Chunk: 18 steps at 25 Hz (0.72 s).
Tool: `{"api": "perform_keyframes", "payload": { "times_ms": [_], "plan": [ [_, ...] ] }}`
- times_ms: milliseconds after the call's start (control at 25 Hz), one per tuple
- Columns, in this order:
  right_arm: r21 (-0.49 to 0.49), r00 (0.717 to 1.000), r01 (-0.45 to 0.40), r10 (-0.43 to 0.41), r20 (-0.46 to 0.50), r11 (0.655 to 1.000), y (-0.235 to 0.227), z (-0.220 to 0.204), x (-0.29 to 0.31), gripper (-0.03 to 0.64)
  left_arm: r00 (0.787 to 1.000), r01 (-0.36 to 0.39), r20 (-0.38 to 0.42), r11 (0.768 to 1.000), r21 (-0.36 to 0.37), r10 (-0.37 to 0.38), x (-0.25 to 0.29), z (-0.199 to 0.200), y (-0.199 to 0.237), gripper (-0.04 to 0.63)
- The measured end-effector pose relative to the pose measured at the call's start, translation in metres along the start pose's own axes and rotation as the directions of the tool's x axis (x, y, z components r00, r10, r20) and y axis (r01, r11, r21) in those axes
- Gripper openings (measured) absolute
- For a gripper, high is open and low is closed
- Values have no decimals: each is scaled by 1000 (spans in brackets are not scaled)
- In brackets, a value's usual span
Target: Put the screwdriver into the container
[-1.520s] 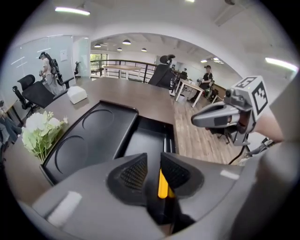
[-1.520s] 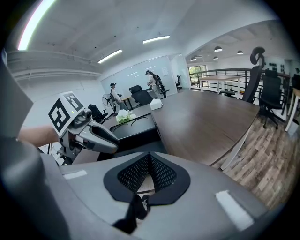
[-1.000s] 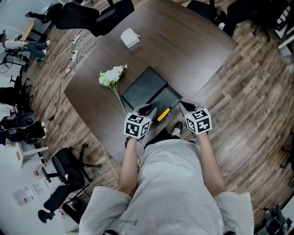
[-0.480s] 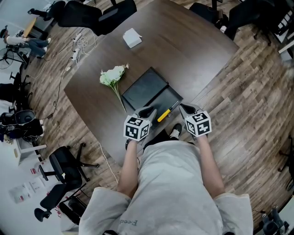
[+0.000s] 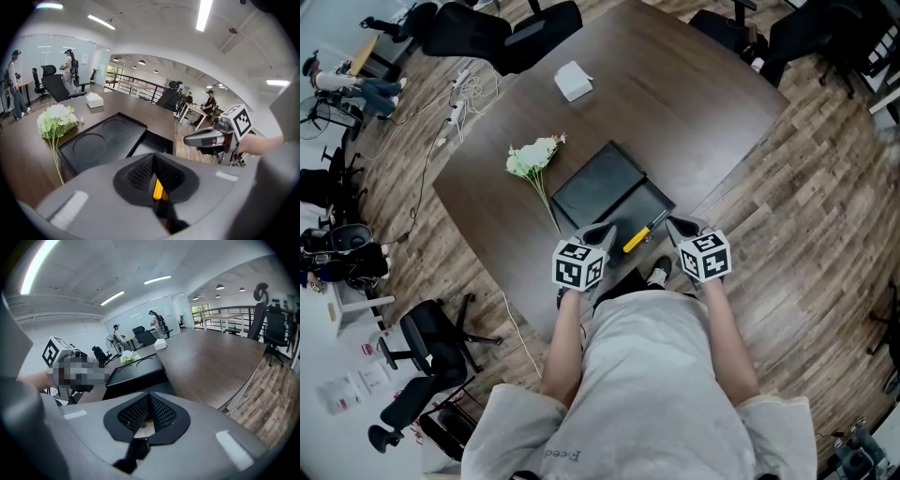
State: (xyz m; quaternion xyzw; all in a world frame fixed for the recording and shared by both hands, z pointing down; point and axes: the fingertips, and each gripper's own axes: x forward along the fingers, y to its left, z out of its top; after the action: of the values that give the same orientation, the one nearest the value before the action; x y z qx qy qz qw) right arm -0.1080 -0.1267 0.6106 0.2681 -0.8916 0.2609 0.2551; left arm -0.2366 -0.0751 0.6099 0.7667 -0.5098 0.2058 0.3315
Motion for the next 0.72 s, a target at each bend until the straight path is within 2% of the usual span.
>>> {"api": "perform_keyframes", "payload": {
  "times_ms": [400, 720],
  "plan": [
    [-1, 1000, -7, 7, 6, 1000, 1, 3, 3, 0, 1000, 25, 2, 999, -33, -25, 1, -1, -2, 54],
    [-16, 1000, -7, 7, 6, 1000, 1, 4, 3, 0, 1000, 31, -6, 999, -30, -31, 3, -3, -3, 55]
  ]
}}
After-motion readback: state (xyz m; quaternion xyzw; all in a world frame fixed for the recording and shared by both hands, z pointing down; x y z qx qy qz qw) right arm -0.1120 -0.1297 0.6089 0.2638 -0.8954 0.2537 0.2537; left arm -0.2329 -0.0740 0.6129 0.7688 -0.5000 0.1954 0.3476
